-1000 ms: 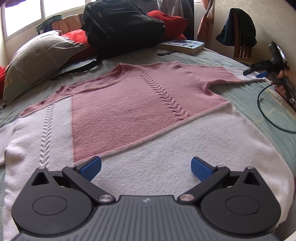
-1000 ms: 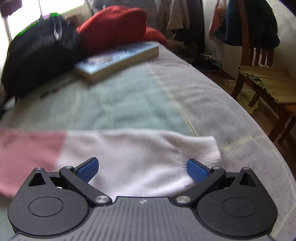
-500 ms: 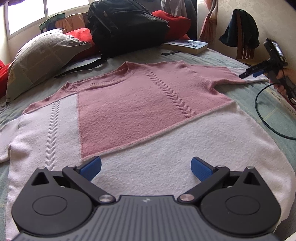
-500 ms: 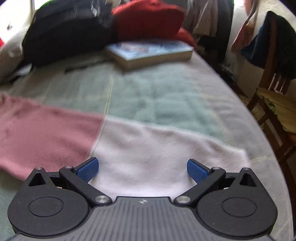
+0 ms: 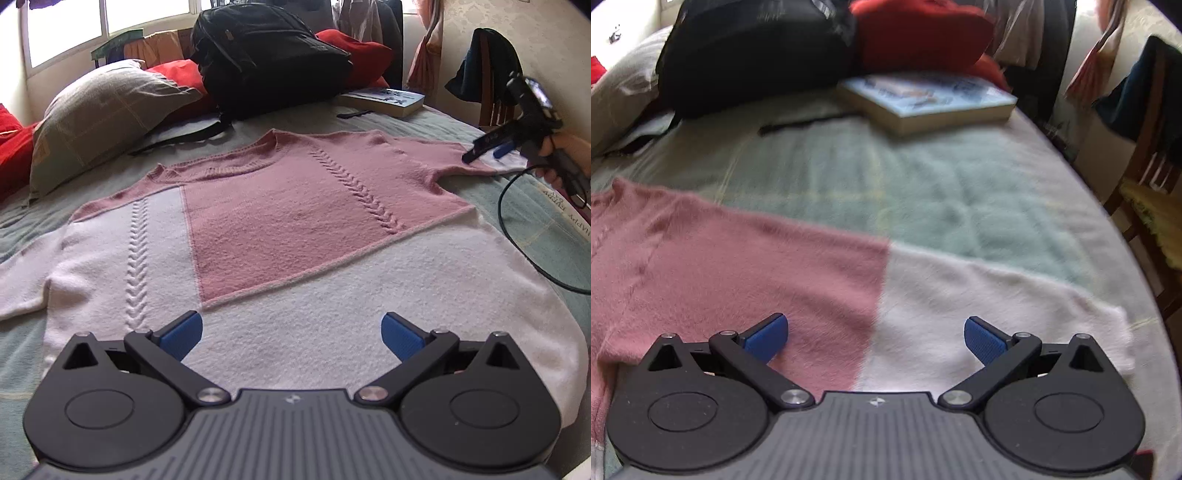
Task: Fold clothes
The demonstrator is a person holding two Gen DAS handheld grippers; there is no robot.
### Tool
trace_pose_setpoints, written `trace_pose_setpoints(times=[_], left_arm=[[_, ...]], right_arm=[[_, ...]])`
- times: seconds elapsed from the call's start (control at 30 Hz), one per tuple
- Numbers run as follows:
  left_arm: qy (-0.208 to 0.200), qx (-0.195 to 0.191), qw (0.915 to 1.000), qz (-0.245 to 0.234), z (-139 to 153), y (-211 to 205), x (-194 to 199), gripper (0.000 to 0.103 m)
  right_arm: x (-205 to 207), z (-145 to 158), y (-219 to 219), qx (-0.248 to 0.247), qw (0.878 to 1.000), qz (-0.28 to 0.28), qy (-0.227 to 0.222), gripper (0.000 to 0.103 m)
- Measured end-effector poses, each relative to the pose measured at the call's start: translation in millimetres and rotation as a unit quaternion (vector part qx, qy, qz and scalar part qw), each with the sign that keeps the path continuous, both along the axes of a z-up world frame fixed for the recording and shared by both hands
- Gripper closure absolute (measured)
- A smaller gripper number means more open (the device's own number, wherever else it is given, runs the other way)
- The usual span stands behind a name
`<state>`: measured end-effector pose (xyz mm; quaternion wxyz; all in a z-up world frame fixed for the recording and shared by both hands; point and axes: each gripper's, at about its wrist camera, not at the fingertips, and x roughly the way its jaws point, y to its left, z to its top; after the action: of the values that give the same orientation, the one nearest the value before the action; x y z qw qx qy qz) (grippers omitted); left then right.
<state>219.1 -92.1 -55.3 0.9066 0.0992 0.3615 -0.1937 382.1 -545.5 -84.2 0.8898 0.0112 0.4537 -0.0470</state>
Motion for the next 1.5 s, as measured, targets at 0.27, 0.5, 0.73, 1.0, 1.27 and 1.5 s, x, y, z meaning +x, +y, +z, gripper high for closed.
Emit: trace_pose_setpoints(times=[0.27,0.5,0.73,1.0,1.27,1.5], left_arm=[[-0.017,0.042,0.9989,0.010,9.8,14.2,-15.1,0.001],[-0.008,0.047,0.9987,0.017,12.1,24.8,-38.1,0.001],[0.022,0.065,0.9970,0.038,0.1,45.8,-54.0,0.001],[0.033,0.034,0.9981,0.041,-19.5,67.3,-74.4,0.001],[0.034,0.033,0.9982,0.035,-20.0,74.7,-96.9,0.001],[0.015,0.024,0.9993,0.025,2.3,88.5,-92.1,0.001]], right_arm=[[-58.1,31.9,21.4,0.001,1.000,0.002,0.013,0.000],[-108.4,78.4,132.1,0.041,0.982,0.175,-0.055,0.000],[-126.4,42.5,240.1,0.079,0.946,0.310,-0.050,0.000],[-181.3,1.6,262.6,0.032,0.953,0.294,-0.058,0.000],[-260.7,-15.2,238.1,0.047,0.976,0.190,-0.099,0.000],[-271.4,-19.7,247.9,0.015,0.978,0.174,-0.114,0.000]])
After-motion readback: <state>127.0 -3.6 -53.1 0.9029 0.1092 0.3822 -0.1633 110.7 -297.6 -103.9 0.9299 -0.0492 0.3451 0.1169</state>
